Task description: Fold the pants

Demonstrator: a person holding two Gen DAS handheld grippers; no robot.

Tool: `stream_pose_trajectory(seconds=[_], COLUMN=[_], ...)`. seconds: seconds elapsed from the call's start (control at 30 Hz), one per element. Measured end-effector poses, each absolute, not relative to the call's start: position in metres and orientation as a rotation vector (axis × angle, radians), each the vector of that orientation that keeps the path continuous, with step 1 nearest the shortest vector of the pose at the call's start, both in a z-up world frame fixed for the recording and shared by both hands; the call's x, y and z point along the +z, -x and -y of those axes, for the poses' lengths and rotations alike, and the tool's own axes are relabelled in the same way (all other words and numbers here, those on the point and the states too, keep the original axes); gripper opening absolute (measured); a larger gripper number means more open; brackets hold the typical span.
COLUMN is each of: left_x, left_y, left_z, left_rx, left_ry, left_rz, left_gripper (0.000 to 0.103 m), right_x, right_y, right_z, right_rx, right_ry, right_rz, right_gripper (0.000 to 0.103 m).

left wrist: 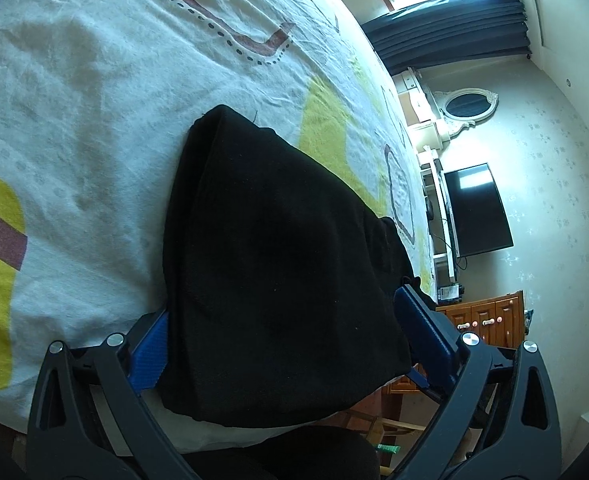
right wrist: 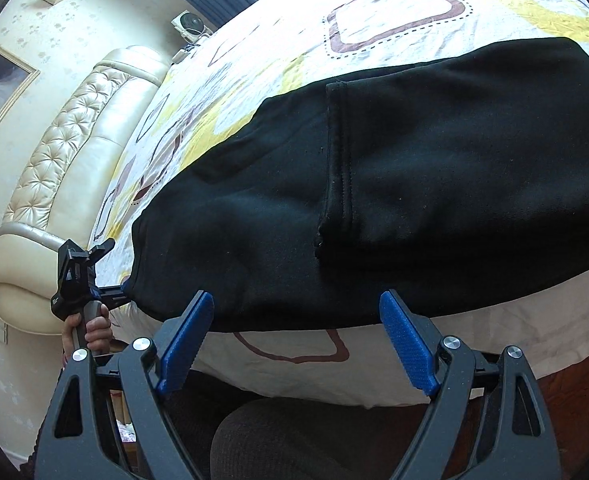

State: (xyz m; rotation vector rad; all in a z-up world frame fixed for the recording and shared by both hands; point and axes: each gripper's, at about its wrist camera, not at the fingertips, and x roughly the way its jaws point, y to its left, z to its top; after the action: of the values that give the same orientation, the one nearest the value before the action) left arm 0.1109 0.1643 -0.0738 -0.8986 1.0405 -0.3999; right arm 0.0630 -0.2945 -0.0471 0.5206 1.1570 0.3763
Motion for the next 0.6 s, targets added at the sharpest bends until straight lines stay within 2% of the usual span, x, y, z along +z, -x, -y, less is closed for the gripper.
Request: stream_pose_trajectory(seconds=[0.03,0.13,0.17,0.27,0.4,0.6], left_x=[-0.074,-0.084,-0.089,-0.092,-0.076,-0.004], left_y=[-0.112,-0.11,-0.11,-0.109,-0.106,-0.098], left_z=[-0.162,-0.159,-0.159,-0.163,-0.159,-0.125], left_rx=[-0.4,-0.381,-0.358,-0.342,-0.345,-0.449], left_ry=[0.899,0.914,0.921,0.951,0.936,0.882], left_rz=[-1.04,-1.093,-1.112,-1.115,-1.082,-0.915], left_gripper=[0.093,0.033,0.023,0.018,0.015,0.015], right_x=[-0.048,-0.05,-0.049,-0.05,-0.047,-0.037], right_y=[-0.062,-0.06,-0.06,-0.059,-0.057,-0.051], right_z=[0.295,0.3,0.301,0.305,0.306,0.307], right_rx=[0.378,0.381,0.381,0.379,0.374,0.371], right_ry=[-0.526,-0.557,-0.568,-0.6,-0.603,-0.586], right_rz=[-1.157,-1.161,-1.163,-1.163,-1.157,-1.13], right_gripper=[0.084,0.084,0.084,0.084,0.084,0.084])
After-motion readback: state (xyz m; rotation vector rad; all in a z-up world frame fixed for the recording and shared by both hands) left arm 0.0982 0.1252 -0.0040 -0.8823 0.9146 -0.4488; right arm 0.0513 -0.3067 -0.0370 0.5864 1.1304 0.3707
